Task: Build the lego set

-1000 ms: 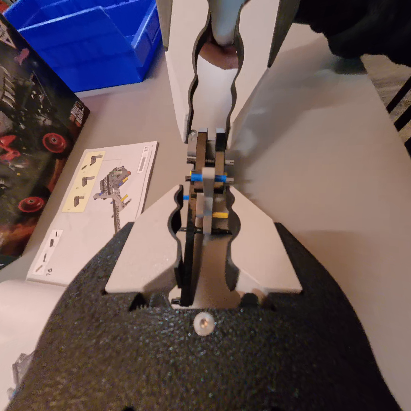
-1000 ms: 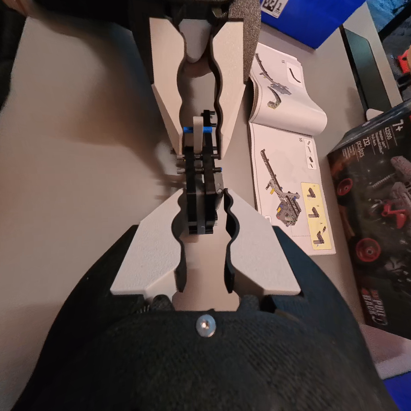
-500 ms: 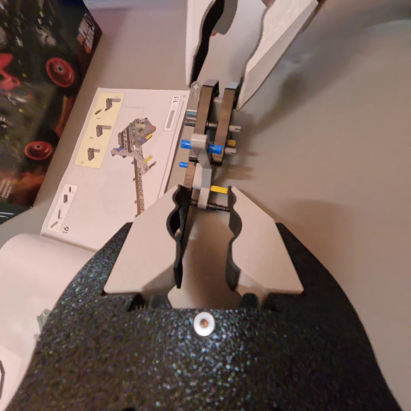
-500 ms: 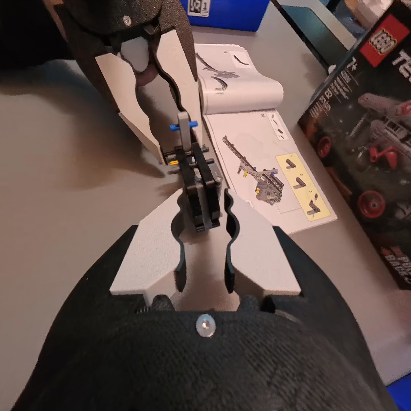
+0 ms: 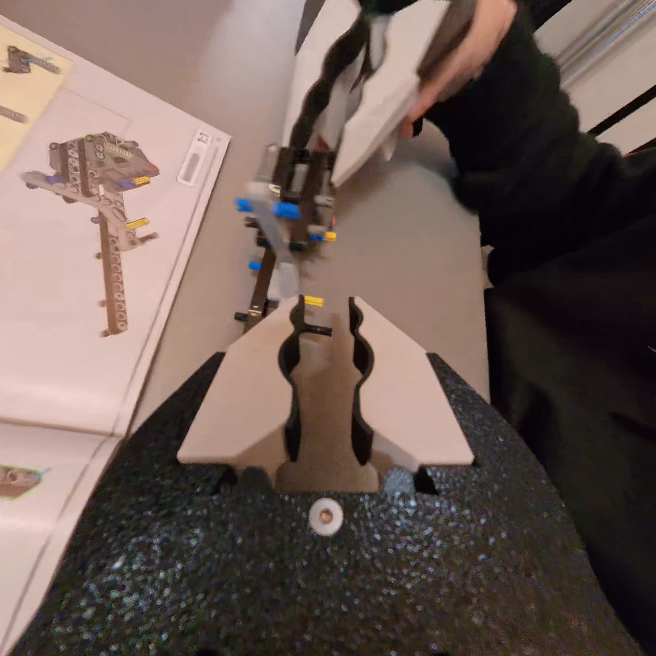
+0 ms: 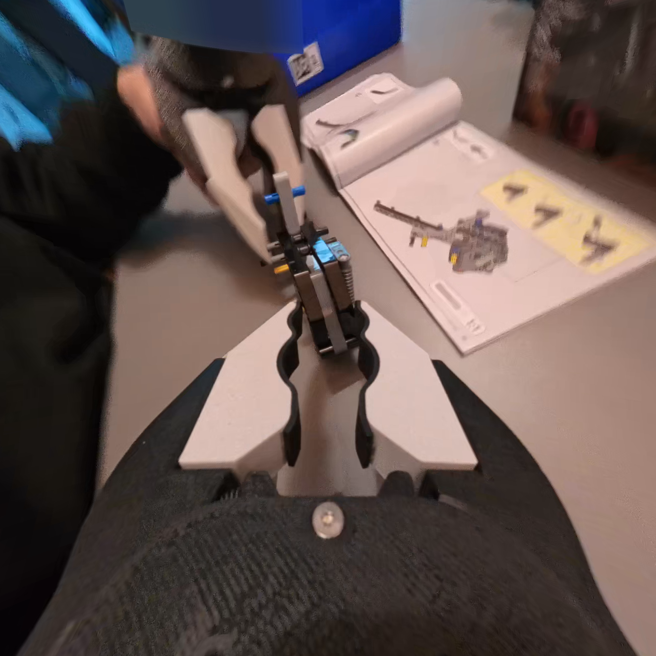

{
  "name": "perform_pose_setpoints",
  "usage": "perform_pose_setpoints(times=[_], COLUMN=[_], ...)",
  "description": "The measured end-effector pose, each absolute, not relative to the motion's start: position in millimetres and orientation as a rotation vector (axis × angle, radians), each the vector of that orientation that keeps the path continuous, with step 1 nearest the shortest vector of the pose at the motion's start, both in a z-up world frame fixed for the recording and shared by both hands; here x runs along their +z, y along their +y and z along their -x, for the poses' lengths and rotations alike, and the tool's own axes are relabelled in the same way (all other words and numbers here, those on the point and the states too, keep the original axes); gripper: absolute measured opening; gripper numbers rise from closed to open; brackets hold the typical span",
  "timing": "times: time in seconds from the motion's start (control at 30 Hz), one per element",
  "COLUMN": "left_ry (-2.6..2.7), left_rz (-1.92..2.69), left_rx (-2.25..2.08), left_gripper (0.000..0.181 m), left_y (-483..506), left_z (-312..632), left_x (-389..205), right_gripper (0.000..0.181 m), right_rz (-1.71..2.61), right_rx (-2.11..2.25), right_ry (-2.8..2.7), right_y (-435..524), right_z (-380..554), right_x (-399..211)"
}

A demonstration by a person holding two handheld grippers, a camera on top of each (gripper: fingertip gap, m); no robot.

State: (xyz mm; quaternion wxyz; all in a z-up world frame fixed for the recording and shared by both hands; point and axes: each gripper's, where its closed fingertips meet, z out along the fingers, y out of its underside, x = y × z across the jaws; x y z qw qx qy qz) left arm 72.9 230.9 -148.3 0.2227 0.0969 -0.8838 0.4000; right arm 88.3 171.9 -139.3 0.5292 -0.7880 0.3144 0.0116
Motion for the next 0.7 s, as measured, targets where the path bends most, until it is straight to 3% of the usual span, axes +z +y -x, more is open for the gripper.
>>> perform_pose_setpoints(times=[0.1,0.2,0.4,0.63,0.7], left_ry=[-2.499,-2.535,-2.669,-2.814,-2.847], left_rz=[-0.233,-0.226,-0.144,-0.07,-0.061], left_rx=[1.164,1.22,1.23,1.158,1.157], left_gripper=[0.025,0.026,0.028,0.032,0.033], left_y=[234,231,232,241,243], left_z=[-81,-87,-95,-99,-101], left_x=[-150,-149,-152,-161,-161], right_gripper=[0.026,0.025,0.039,0.07,0.069], right_rz=[1.633,1.592,1.678,1.92,1.959], right_rx=[0.367,0.378,0.131,-0.387,-0.481], right_ry=[1.018,1.034,1.029,0.926,0.887], right_y=[169,165,142,142,147], right_z=[-95,-99,-108,-114,-120], right_x=[-141,-144,-145,-153,-153])
